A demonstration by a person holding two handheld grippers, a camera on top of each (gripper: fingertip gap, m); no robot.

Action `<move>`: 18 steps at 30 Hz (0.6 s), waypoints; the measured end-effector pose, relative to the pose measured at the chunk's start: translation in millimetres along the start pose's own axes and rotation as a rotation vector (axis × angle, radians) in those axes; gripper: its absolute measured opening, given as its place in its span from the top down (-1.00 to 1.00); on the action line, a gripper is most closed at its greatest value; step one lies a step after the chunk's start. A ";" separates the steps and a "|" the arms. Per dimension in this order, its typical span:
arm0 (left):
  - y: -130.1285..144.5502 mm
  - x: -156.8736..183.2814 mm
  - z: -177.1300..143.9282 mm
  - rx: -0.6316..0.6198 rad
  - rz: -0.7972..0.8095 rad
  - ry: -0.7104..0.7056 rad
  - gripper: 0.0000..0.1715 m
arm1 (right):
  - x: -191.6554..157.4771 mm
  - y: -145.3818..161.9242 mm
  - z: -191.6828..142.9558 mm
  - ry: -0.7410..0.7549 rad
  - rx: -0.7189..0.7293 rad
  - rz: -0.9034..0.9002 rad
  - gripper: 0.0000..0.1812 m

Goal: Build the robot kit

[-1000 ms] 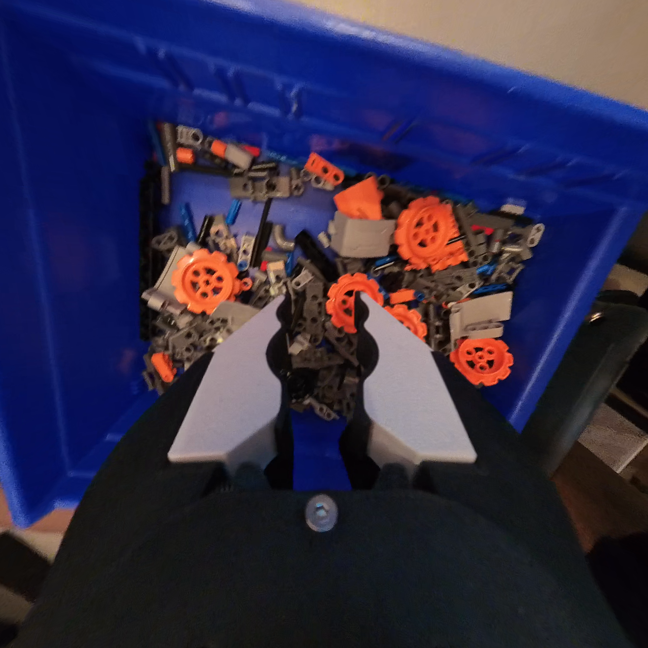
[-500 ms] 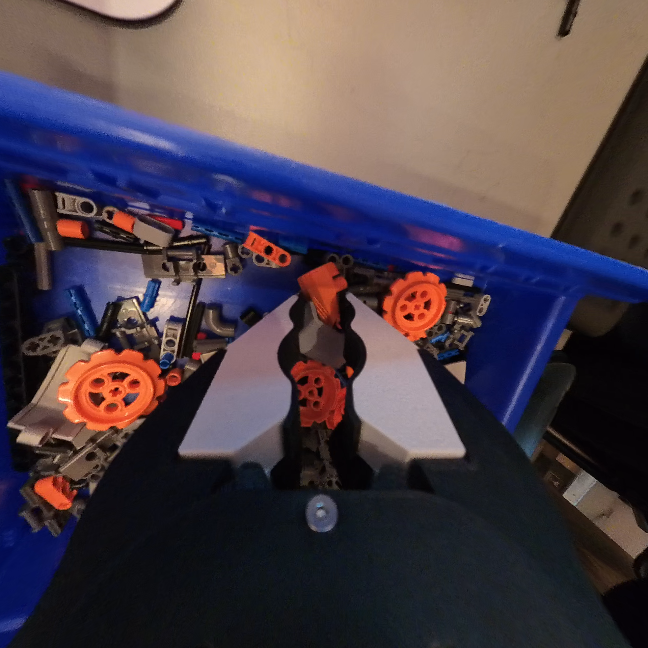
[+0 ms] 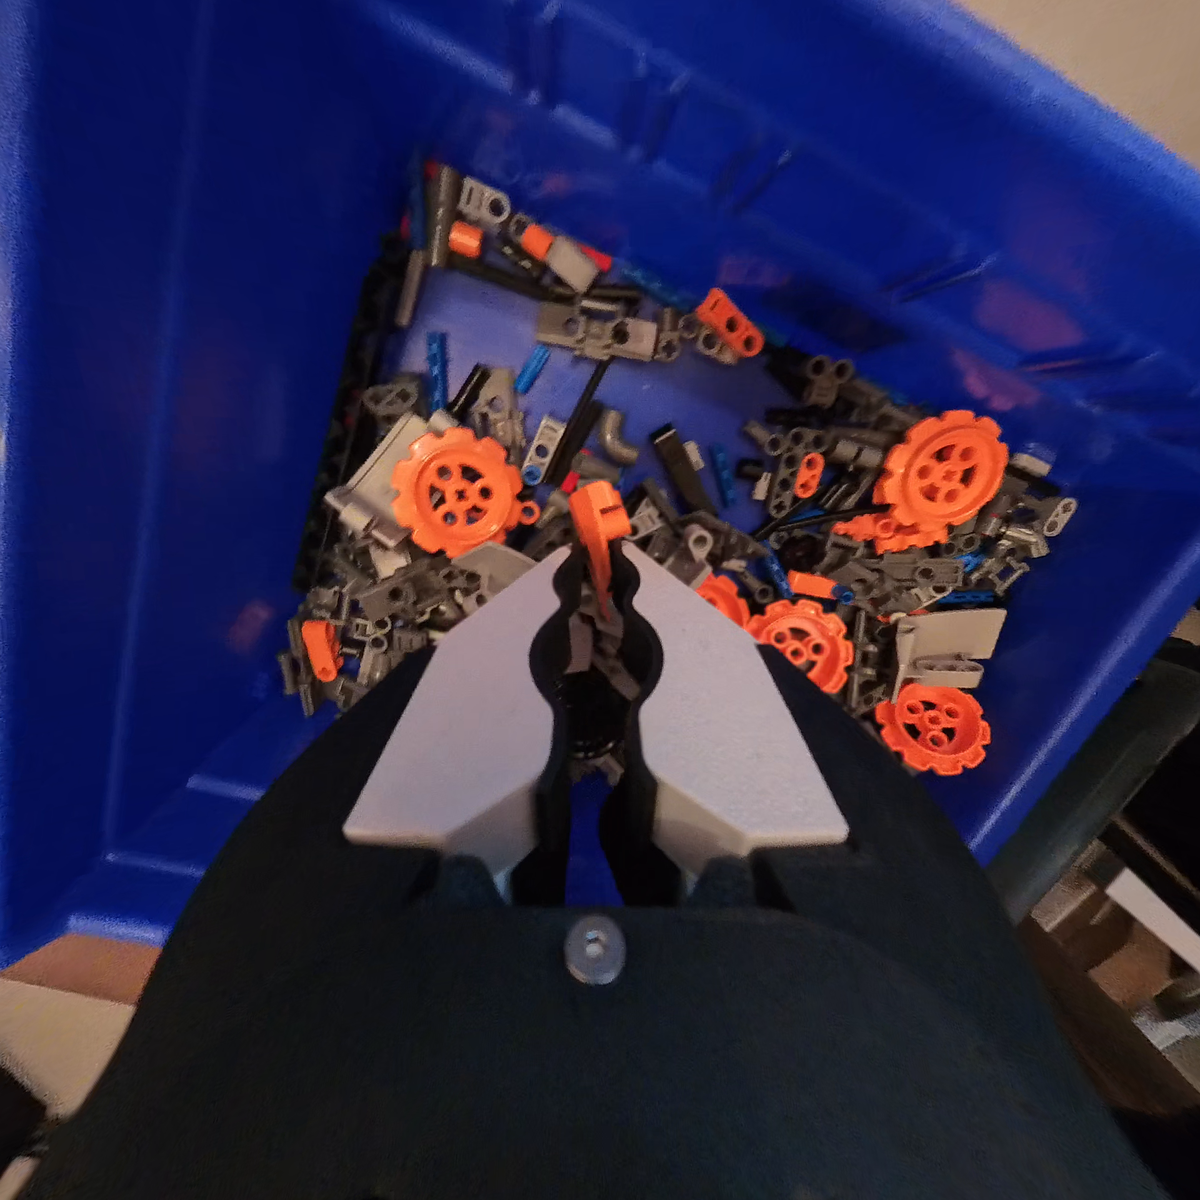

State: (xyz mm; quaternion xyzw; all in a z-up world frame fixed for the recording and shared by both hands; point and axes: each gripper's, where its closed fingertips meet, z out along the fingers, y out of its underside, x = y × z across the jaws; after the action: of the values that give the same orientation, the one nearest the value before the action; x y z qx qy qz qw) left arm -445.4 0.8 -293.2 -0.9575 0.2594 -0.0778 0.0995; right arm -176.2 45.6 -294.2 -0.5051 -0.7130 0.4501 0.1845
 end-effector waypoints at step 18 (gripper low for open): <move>-20.3 45.6 18.5 -0.013 0.118 0.104 0.78 | 0.4 -0.4 -0.1 0.000 0.003 0.002 0.87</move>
State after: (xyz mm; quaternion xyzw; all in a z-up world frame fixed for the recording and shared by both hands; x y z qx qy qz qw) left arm -393.0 -2.6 -302.0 -0.9357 0.3210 -0.1197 0.0839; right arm -176.5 45.9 -293.8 -0.5054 -0.7119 0.4513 0.1847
